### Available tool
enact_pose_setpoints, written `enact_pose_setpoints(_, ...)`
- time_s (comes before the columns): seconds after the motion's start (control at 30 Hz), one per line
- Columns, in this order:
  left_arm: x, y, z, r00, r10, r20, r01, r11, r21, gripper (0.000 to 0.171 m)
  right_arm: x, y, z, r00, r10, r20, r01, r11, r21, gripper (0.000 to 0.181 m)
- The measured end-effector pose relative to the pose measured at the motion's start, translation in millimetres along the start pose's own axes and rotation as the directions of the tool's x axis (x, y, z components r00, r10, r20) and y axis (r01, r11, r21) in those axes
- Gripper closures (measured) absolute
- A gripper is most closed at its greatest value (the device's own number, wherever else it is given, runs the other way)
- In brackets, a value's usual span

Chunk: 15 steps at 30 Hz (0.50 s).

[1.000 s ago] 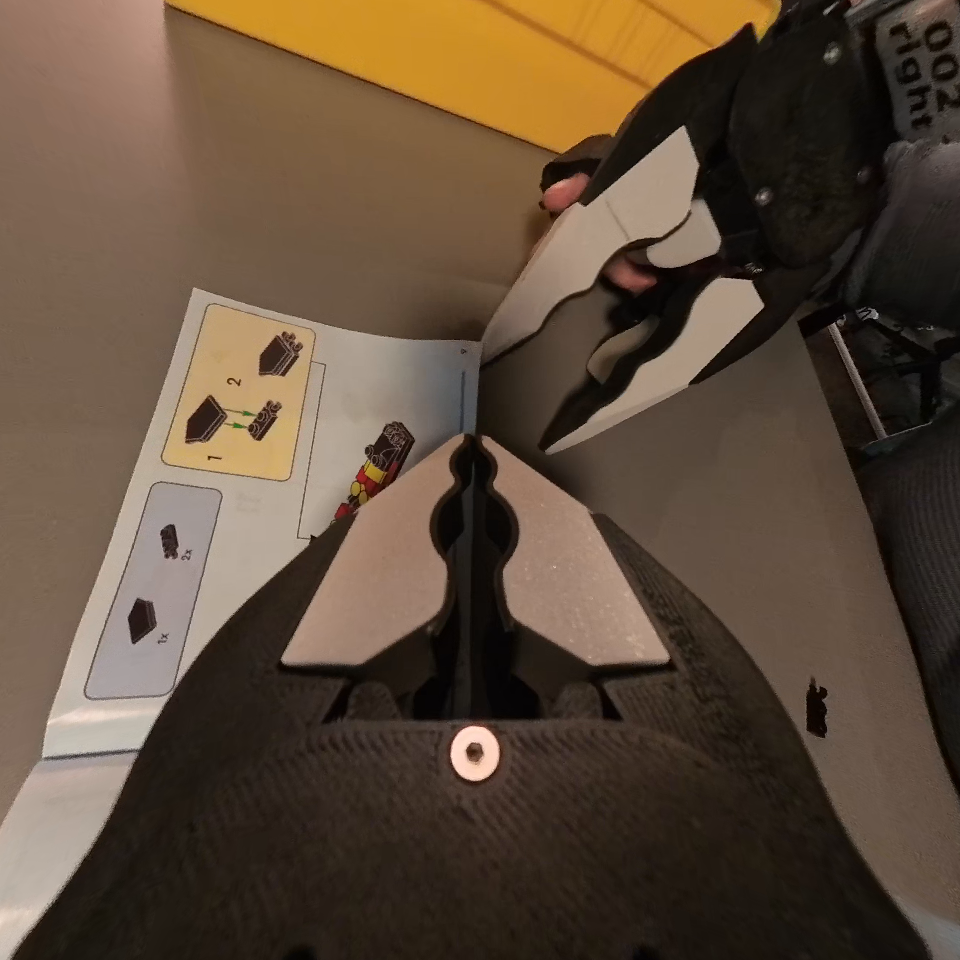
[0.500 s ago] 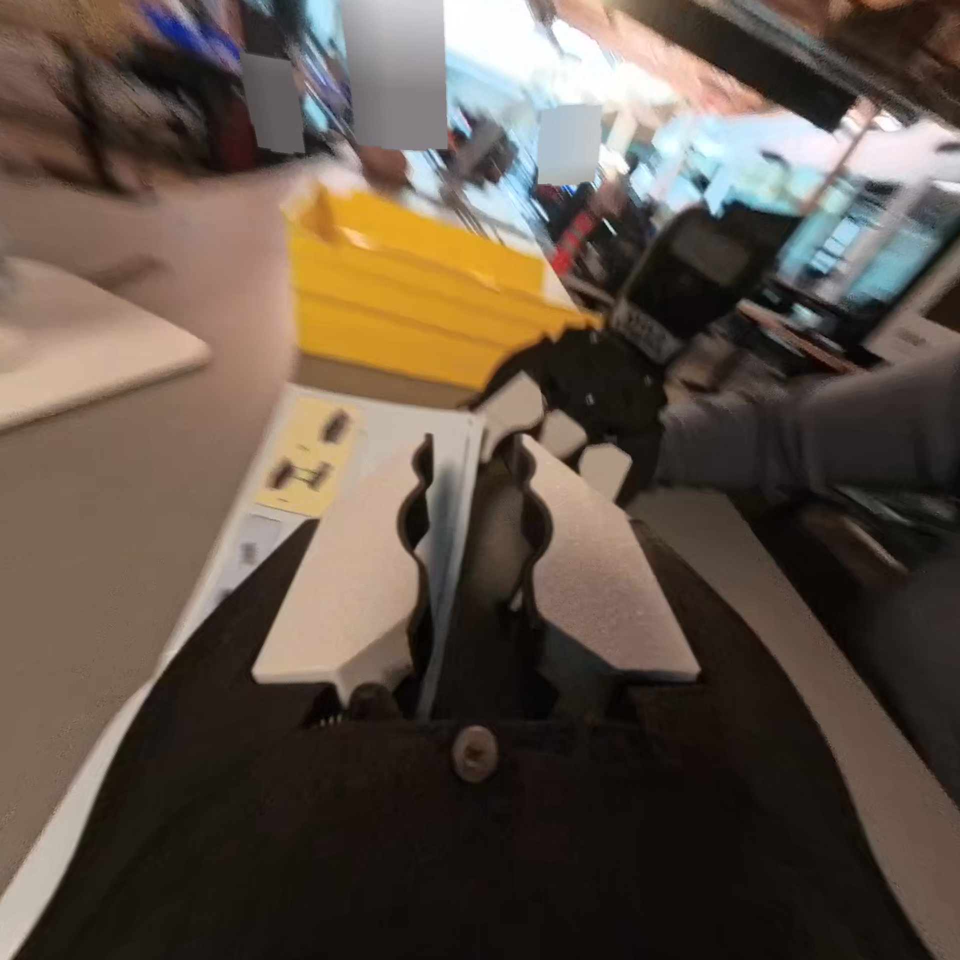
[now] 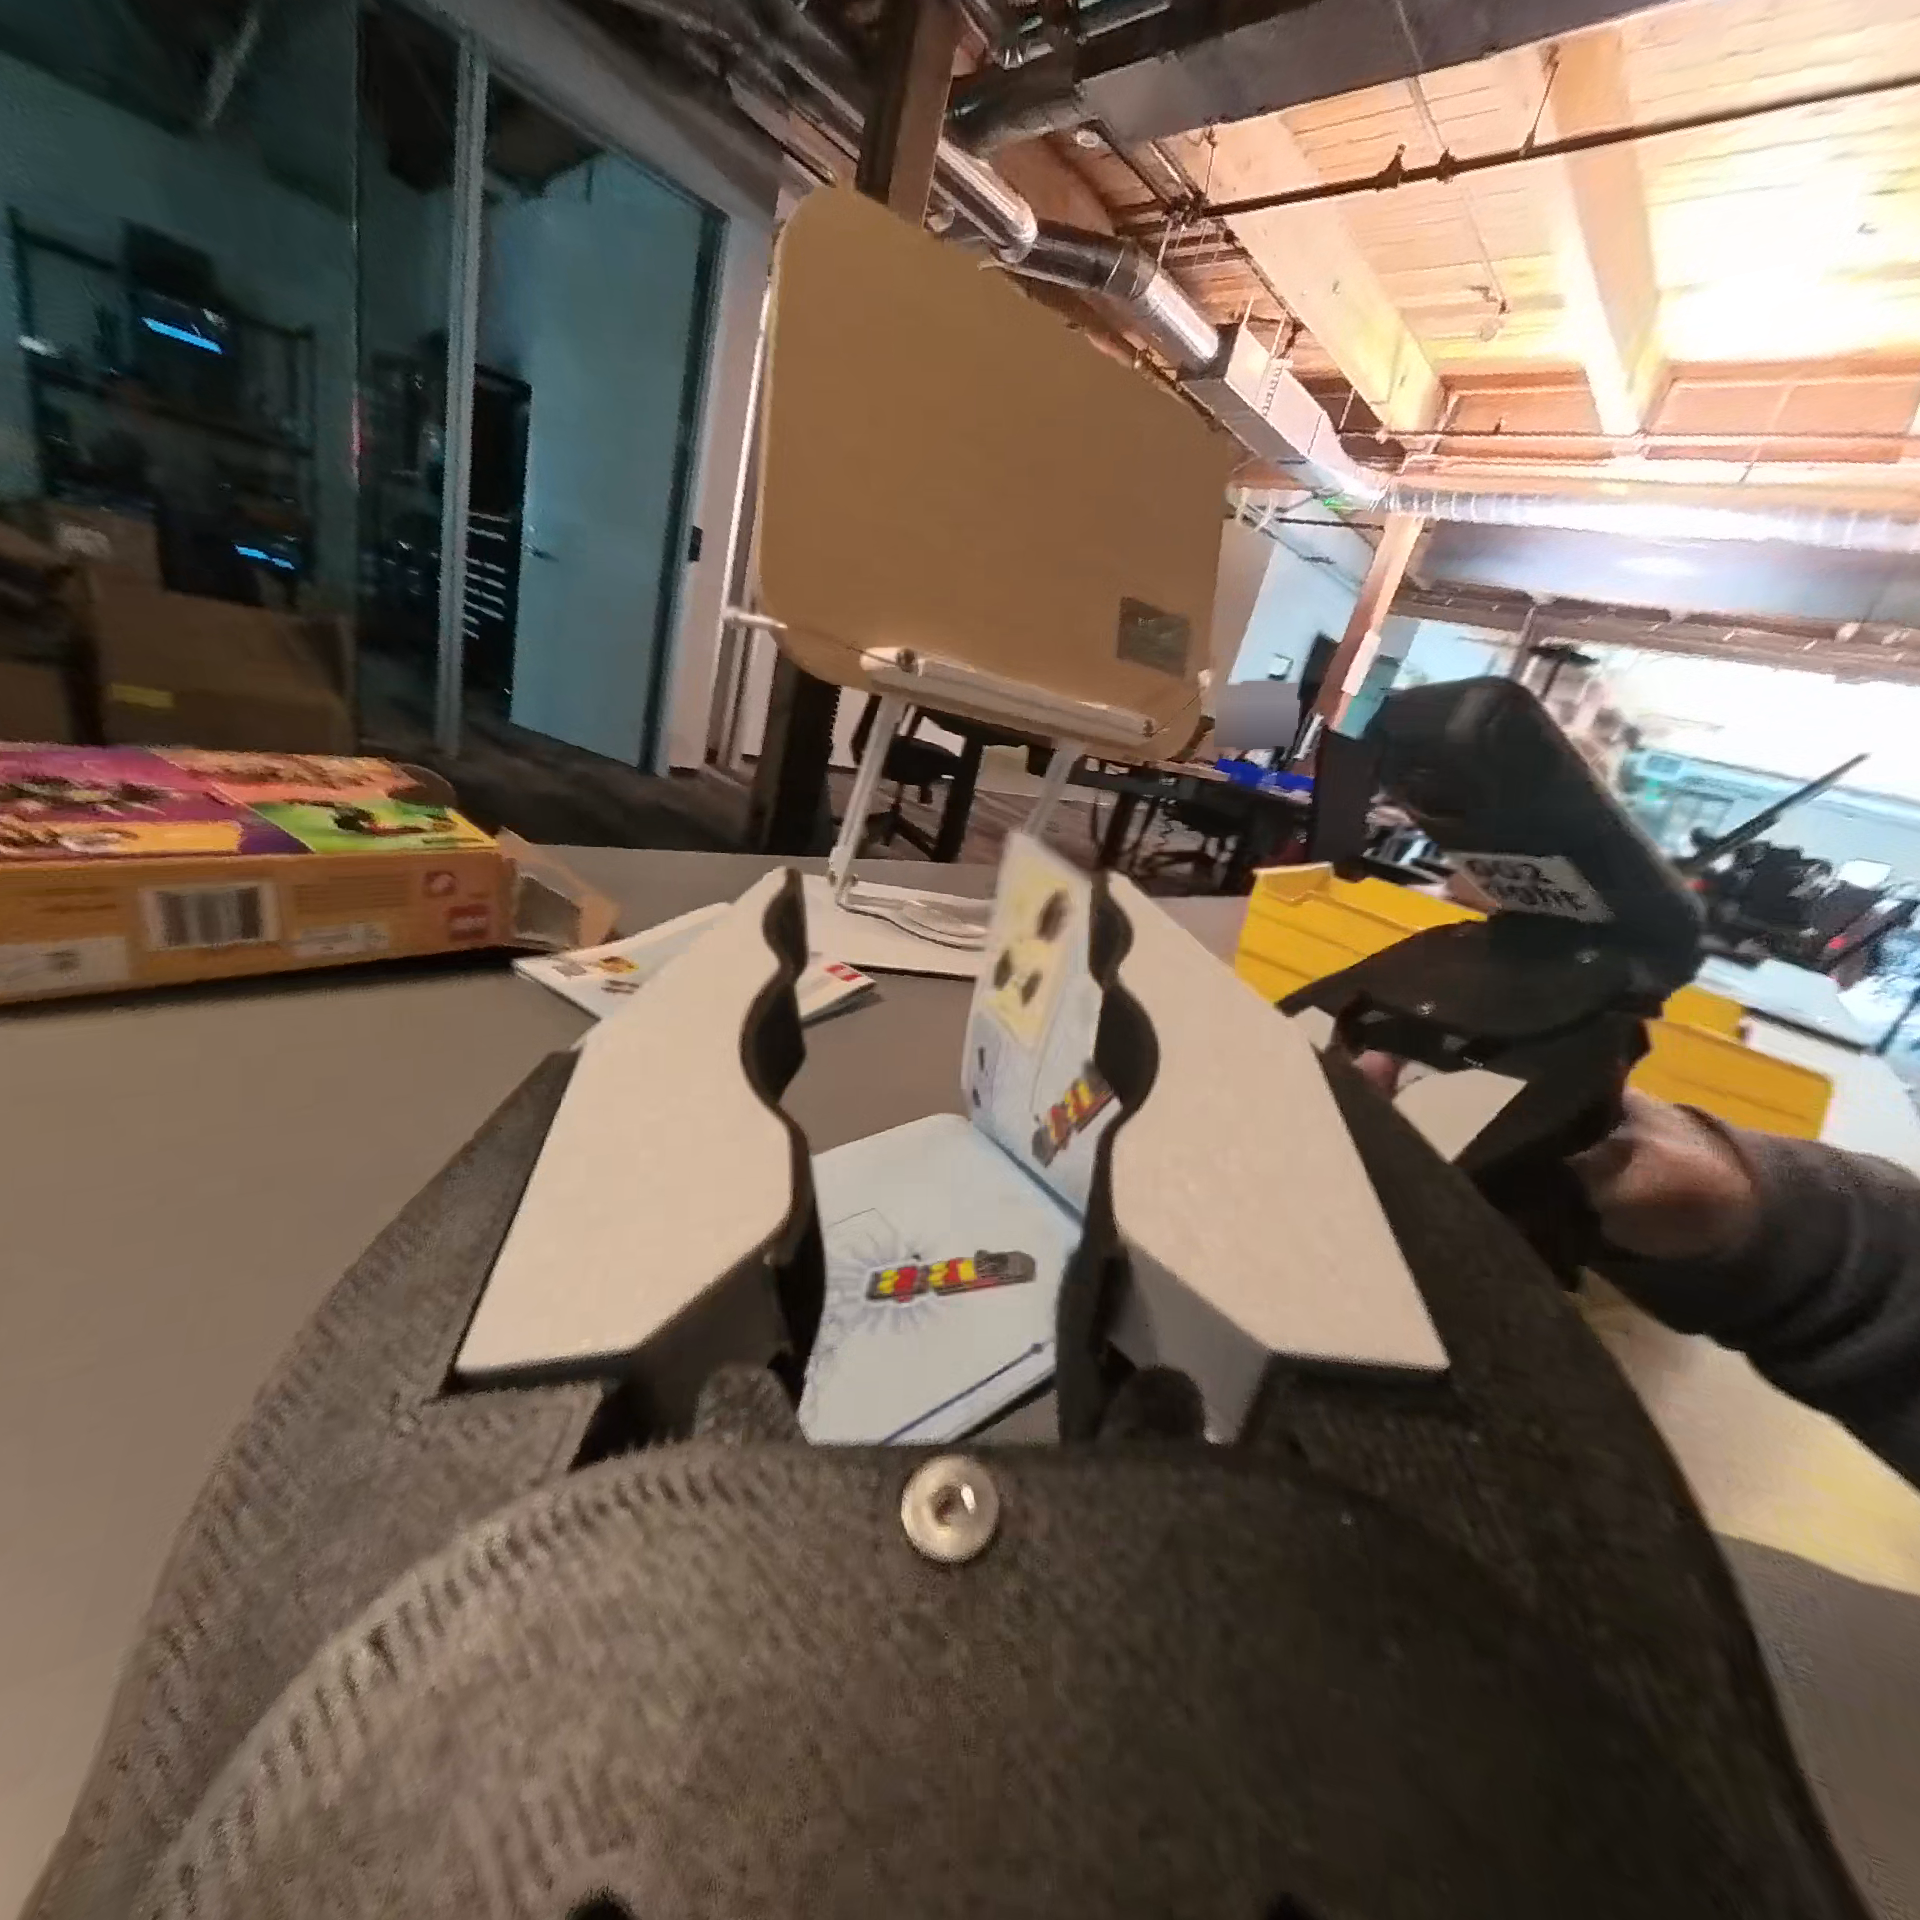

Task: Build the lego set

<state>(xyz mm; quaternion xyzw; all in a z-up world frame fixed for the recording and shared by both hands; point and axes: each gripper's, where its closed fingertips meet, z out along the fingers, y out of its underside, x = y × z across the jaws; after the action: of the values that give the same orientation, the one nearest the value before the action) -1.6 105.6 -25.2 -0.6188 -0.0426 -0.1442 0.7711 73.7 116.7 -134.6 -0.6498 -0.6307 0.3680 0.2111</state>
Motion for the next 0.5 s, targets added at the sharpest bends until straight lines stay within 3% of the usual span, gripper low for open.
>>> enact_pose_setpoints(0.13,2,-1,0,0.994,0.107,0.021,-0.107,0.994,0.007,0.118,-6,4,10,0.996,0.085,0.005,-0.085,0.995,-0.047,0.114)
enact_pose_setpoints(0.27,7,4,7,0.991,0.137,-0.008,-0.137,0.991,0.0,0.117,-11,-6,11,0.995,0.103,-0.004,-0.103,0.995,0.004,0.114)
enact_pose_setpoints(0.37,8,-1,10,0.986,0.168,-0.006,-0.168,0.985,0.033,0.117,-7,-33,-13,0.995,0.034,-0.089,-0.014,0.977,0.213,0.116)
enact_pose_setpoints(0.5,3,-10,5,0.99,0.139,0.01,-0.14,0.987,0.084,0.117,12,-56,-74,0.939,-0.035,-0.341,0.219,0.828,0.516,0.121)
